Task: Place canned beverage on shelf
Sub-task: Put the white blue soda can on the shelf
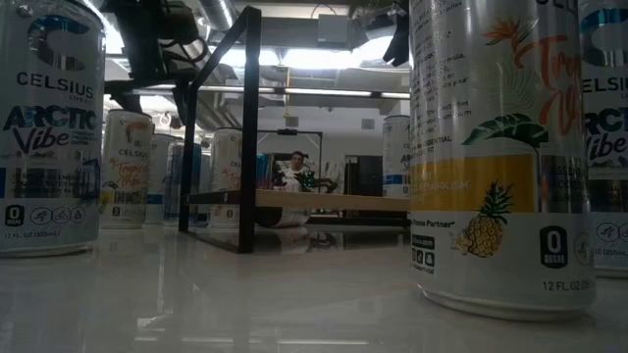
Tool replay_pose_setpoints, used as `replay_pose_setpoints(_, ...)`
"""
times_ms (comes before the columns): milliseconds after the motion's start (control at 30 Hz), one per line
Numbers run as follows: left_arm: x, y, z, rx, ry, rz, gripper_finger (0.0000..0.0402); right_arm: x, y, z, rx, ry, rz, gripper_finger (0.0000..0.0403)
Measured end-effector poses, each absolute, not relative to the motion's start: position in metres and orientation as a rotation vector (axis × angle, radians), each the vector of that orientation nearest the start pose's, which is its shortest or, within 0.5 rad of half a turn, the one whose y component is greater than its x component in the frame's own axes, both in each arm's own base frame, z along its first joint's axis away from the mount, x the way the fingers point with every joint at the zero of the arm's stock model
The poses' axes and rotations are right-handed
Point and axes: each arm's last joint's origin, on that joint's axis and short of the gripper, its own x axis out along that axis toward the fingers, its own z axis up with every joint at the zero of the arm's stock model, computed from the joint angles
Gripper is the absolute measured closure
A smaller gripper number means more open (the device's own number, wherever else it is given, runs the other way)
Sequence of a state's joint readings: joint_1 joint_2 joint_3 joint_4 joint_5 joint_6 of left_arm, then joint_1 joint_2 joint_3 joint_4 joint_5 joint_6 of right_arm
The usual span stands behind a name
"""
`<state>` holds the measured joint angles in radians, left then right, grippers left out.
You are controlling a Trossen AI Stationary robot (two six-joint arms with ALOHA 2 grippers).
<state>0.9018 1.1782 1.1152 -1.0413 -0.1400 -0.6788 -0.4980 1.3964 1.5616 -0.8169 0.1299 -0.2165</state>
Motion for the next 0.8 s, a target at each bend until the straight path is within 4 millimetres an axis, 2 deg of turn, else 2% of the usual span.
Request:
replay_pose_setpoints(333, 0.134, 0.163, 0.306, -1.010, 0.708, 1.286, 0.0043, 0.247, -0.138, 0.404, -0.081, 0.714, -0.531, 0.0095)
replay_pose_setpoints(567, 0.137, 0.157, 0.305, -1.003, 0.695, 1.380, 0.0043, 0.247, -0.138, 0.404, -0.081, 0.713, -0.531, 0.0095)
replay_pose_setpoints(800, 0.144, 0.155, 0.302, -1.013, 0.692, 1.394, 0.0043, 0.247, -0.138, 0.404, -0.081, 0.714, -0.531, 0.0095)
